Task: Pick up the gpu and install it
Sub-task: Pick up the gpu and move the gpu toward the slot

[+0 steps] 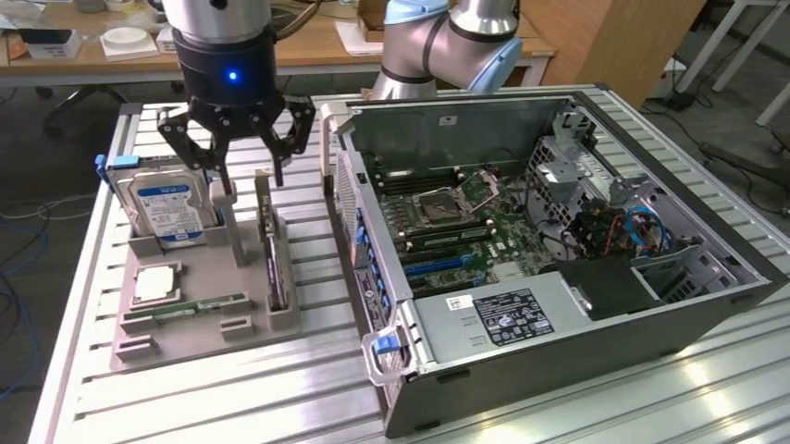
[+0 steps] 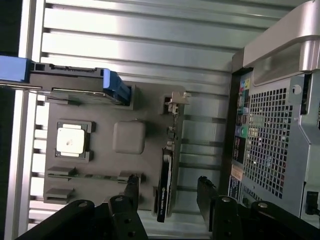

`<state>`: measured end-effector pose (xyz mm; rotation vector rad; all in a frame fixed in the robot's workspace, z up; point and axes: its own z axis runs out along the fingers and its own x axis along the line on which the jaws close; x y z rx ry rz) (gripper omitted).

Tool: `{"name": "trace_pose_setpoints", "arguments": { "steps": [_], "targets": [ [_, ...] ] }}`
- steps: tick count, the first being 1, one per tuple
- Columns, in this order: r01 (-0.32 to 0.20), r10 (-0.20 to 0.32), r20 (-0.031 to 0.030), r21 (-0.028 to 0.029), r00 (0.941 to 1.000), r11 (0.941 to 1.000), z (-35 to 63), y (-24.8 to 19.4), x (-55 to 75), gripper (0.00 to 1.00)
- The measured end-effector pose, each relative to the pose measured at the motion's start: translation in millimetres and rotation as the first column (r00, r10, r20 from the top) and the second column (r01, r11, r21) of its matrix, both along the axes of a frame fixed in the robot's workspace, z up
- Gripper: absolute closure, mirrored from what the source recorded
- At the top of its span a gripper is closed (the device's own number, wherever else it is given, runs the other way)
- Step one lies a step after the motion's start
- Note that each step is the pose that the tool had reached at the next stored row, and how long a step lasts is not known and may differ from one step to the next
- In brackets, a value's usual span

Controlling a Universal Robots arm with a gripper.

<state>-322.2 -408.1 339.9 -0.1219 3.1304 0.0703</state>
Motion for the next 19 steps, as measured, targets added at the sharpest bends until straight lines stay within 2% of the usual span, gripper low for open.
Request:
{"name": "trace_pose_setpoints", "arguments": {
  "steps": [7, 19],
  "targets": [
    [0.0, 0.0, 0.0, -0.0001, 1.0, 1.0, -12.7, -3.8, 0.0, 0.41],
    [0.0, 0.0, -0.0001, -0.0002, 1.0, 1.0, -34.6, -6.3, 0.0, 0.41]
  ]
}}
